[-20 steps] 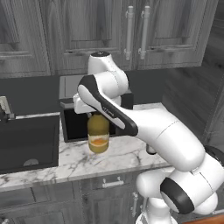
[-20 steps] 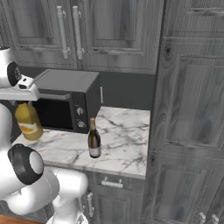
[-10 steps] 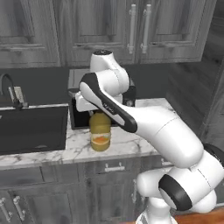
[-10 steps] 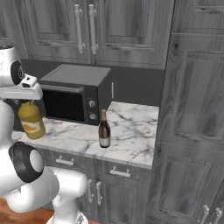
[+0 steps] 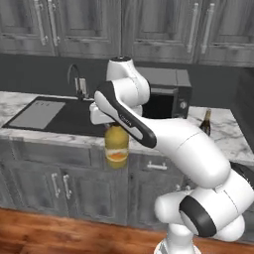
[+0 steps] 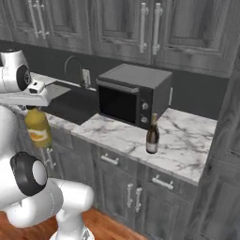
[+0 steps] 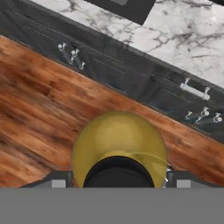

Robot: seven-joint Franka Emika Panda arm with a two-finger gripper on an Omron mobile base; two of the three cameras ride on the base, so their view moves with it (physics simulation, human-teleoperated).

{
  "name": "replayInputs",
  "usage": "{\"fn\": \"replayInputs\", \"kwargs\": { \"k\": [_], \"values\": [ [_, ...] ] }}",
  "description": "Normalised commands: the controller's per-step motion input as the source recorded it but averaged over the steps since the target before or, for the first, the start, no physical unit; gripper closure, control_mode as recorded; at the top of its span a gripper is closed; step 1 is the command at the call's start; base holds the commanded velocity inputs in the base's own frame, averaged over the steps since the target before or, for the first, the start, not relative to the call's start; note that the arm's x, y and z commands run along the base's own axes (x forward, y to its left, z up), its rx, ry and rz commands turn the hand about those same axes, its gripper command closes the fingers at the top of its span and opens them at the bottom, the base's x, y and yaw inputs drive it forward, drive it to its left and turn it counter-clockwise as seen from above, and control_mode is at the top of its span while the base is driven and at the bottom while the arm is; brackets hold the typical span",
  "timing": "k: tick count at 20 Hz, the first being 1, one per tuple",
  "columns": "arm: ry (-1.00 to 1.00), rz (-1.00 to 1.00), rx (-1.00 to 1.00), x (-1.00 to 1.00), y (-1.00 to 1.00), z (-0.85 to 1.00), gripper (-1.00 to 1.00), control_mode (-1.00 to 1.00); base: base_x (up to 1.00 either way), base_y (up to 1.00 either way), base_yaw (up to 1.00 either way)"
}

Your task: There is a wine glass and glass cup on the dining counter. Place the wine bottle next to the wine glass and the juice bottle next to the glass cup.

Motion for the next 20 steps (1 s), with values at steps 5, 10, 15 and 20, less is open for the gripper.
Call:
{"fn": "replayInputs", "kwargs": {
  "k": [5, 10, 15, 20],
  "values": [
    [0.00, 0.00, 0.00, 0.00, 0.00, 0.00, 1.00, 1.00, -0.42, 0.12, 0.59],
    [0.00, 0.00, 0.00, 0.00, 0.00, 0.00, 1.00, 1.00, -0.27, 0.25, 0.65],
    [0.00, 0.00, 0.00, 0.00, 0.00, 0.00, 1.00, 1.00, -0.17, 0.27, 0.65],
    [0.00, 0.00, 0.00, 0.00, 0.00, 0.00, 1.00, 1.00, 0.06, 0.32, 0.49]
  ]
}}
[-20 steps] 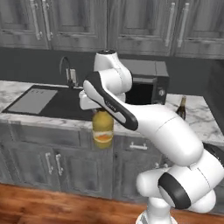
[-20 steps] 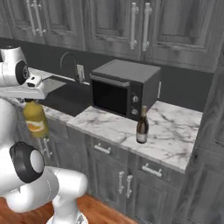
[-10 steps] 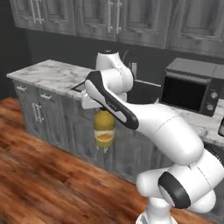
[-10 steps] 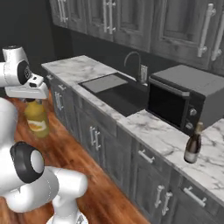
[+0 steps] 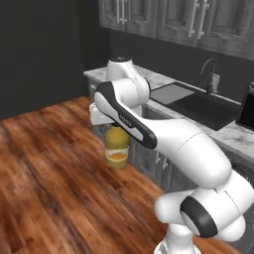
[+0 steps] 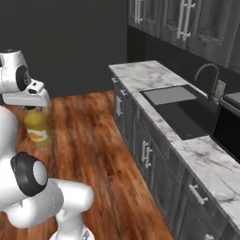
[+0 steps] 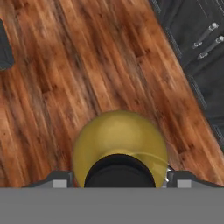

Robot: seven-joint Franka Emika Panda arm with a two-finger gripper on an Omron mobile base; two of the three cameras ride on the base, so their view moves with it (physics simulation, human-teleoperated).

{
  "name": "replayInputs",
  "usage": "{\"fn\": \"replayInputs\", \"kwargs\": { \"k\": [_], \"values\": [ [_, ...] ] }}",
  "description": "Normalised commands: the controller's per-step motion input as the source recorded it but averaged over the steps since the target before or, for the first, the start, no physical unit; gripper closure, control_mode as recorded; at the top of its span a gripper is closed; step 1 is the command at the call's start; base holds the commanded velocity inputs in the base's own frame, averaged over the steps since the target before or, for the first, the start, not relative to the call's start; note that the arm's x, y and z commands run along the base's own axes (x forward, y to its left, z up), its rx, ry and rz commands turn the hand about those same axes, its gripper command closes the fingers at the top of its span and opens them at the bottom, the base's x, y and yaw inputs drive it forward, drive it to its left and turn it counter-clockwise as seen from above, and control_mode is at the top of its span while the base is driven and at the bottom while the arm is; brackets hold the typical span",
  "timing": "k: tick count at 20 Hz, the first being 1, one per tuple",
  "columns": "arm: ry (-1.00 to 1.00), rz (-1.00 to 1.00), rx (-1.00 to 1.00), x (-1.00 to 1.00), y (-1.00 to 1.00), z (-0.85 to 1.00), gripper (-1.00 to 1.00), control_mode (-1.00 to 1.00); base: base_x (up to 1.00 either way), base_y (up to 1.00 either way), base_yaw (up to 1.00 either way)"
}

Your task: There is a wine glass and glass cup on the dining counter. Place the wine bottle next to the wine glass and the juice bottle next to the glass cup.

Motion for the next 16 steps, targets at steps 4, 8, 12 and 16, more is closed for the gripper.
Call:
{"fn": "replayInputs", "kwargs": {
  "k": [4, 8, 12, 16],
  "values": [
    [0.00, 0.00, 0.00, 0.00, 0.00, 0.00, 1.00, 1.00, 0.38, 0.13, 0.35],
    [0.00, 0.00, 0.00, 0.00, 0.00, 0.00, 1.00, 1.00, 0.71, 0.00, 0.18],
    [0.00, 0.00, 0.00, 0.00, 0.00, 0.00, 1.00, 1.00, 0.88, 0.00, 0.17],
    [0.00, 0.00, 0.00, 0.00, 0.00, 0.00, 1.00, 1.00, 0.88, 0.03, 0.14]
  ]
}}
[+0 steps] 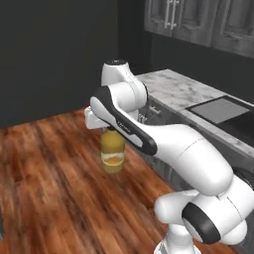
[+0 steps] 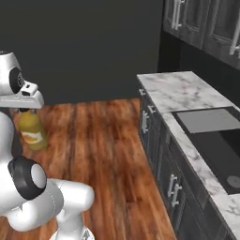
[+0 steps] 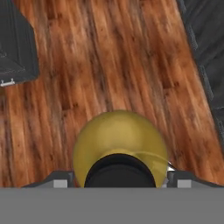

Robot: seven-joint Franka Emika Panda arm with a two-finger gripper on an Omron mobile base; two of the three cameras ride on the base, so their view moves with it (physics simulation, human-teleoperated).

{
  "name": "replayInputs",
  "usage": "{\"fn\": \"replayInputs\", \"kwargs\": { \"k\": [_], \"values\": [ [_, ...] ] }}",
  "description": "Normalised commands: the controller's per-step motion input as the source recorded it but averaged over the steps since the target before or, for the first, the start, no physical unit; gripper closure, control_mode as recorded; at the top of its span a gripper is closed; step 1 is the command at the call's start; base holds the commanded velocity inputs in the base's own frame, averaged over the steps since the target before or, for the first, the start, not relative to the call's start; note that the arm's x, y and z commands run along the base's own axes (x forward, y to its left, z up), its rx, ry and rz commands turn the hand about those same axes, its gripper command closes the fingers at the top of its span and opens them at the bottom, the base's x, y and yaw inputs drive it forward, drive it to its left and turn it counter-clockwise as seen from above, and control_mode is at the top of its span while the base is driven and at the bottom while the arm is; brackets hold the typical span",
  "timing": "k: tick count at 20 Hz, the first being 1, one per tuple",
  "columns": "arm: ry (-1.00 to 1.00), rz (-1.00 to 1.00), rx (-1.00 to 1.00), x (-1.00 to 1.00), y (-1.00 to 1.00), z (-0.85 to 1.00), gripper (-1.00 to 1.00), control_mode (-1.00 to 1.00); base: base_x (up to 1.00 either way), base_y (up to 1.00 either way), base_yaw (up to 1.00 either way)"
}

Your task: There is a wine glass and glass cup on the dining counter. Place the wine bottle next to the wine glass and the juice bottle next to the glass cup.

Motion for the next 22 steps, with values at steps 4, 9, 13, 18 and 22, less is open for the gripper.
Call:
{"fn": "replayInputs", "kwargs": {
  "k": [4, 9, 13, 18, 22],
  "values": [
    [0.00, 0.00, 0.00, 0.00, 0.00, 0.00, 1.00, 1.00, 0.51, 0.23, 0.29],
    [0.00, 0.00, 0.00, 0.00, 0.00, 0.00, 1.00, 1.00, 0.29, 0.11, 0.70],
    [0.00, 0.00, 0.00, 0.00, 0.00, 0.00, 1.00, 1.00, 0.30, 0.01, 0.76],
    [0.00, 0.00, 0.00, 0.00, 0.00, 0.00, 1.00, 1.00, 0.46, 0.00, 0.69],
    [0.00, 0.00, 0.00, 0.00, 0.00, 0.00, 1.00, 1.00, 0.61, -0.03, 0.52]
  ]
}}
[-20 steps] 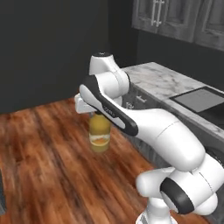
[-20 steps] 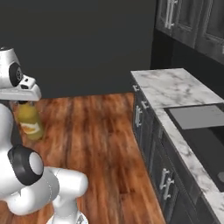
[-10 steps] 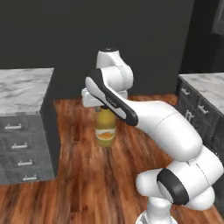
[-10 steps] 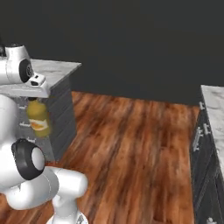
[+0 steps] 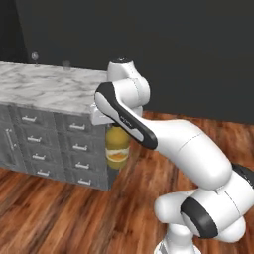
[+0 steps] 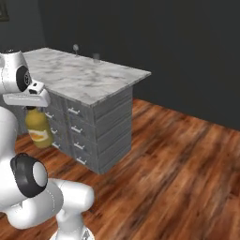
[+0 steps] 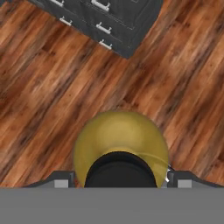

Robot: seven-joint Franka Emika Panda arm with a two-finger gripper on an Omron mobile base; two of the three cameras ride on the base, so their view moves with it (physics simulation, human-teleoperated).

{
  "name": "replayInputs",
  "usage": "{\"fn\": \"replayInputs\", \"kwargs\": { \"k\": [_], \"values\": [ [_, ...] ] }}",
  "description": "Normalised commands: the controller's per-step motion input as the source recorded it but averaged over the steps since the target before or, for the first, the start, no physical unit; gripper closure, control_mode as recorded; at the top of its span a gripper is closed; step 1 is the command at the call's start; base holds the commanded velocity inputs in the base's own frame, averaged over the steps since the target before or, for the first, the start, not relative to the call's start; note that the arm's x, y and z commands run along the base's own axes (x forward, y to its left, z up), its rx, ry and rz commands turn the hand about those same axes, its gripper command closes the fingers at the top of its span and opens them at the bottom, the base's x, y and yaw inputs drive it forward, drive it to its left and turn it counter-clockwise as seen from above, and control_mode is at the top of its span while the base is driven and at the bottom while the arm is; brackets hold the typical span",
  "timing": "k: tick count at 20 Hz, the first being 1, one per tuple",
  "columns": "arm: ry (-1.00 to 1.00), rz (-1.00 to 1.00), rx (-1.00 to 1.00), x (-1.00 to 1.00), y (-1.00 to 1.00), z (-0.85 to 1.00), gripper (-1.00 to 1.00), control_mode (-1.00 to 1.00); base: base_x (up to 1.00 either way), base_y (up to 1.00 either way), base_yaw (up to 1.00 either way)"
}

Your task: There is a wine glass and glass cup on the dining counter. Place the wine bottle next to the wine glass and the juice bottle next to the glass cup.

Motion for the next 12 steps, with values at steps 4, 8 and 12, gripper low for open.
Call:
{"fn": "replayInputs", "kwargs": {
  "k": [4, 8, 12],
  "values": [
    [0.00, 0.00, 0.00, 0.00, 0.00, 0.00, 1.00, 1.00, 0.68, -0.23, 0.30],
    [0.00, 0.00, 0.00, 0.00, 0.00, 0.00, 1.00, 1.00, 0.63, -0.35, 0.21],
    [0.00, 0.00, 0.00, 0.00, 0.00, 0.00, 1.00, 1.00, 0.62, -0.39, 0.16]
  ]
}}
